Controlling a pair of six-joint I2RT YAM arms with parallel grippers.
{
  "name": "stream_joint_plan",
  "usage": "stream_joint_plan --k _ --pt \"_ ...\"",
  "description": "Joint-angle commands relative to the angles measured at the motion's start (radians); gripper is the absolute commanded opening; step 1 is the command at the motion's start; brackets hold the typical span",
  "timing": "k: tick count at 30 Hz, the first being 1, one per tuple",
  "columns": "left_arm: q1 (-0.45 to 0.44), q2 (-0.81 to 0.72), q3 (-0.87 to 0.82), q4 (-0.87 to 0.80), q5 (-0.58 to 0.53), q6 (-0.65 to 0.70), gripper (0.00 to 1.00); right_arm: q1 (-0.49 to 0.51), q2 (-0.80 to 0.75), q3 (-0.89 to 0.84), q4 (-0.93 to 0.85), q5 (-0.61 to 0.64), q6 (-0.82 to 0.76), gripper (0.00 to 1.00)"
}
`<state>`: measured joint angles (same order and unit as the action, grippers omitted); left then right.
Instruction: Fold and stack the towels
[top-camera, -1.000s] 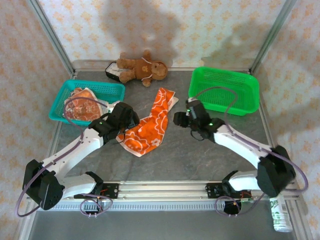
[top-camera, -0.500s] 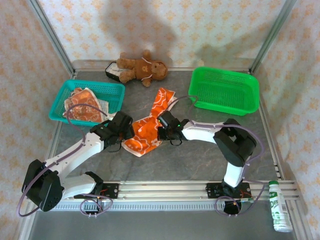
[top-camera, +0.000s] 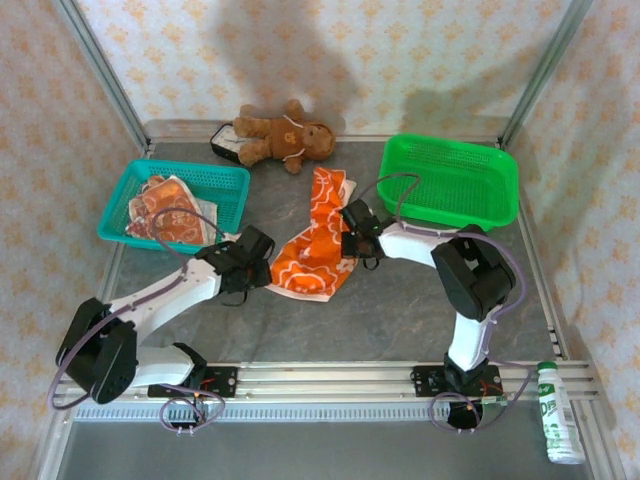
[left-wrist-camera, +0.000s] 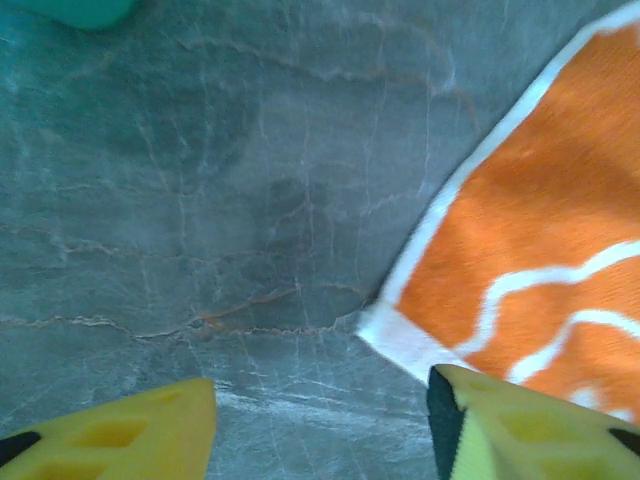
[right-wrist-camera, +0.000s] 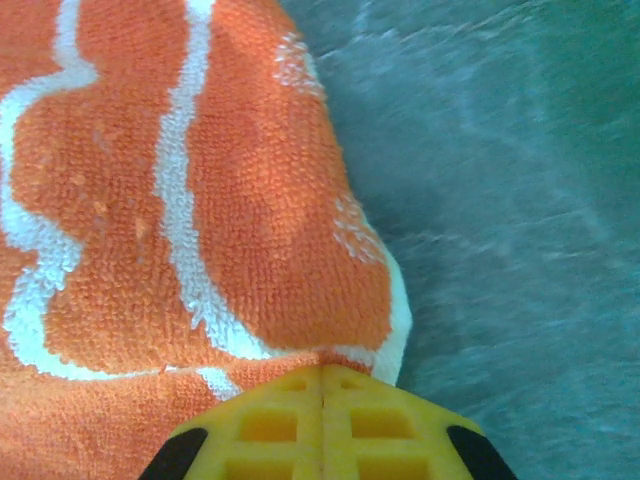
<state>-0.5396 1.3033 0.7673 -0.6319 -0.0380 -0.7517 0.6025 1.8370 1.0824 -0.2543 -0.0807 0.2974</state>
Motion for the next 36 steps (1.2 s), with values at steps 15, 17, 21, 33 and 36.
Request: stream_joint_plan --k 15,17,21,33,36 --pt "-0.031 0.252 0.063 0.125 0.046 0.006 0.4 0.001 -0.182 0.012 -0.053 -0.049 -0.005 0.17" --pt "-0.038 0.273 0.068 0.13 0.047 0.008 0.39 0.001 -0.195 -0.003 -0.05 -0.048 -0.001 0.19" --pt "-0.052 0.313 0.098 0.119 0.042 0.009 0.11 0.003 -0.217 -0.025 -0.045 -0.056 0.013 0.2" --pt "-0.077 0.165 0.405 -0.144 -0.161 0.014 0.0 0.029 -0.354 -0.144 -0.047 -0.06 0.076 0.34" --pt "-0.076 0.145 0.499 -0.19 -0.232 0.043 0.0 0.044 -0.376 -0.176 -0.03 -0.066 0.1 0.38"
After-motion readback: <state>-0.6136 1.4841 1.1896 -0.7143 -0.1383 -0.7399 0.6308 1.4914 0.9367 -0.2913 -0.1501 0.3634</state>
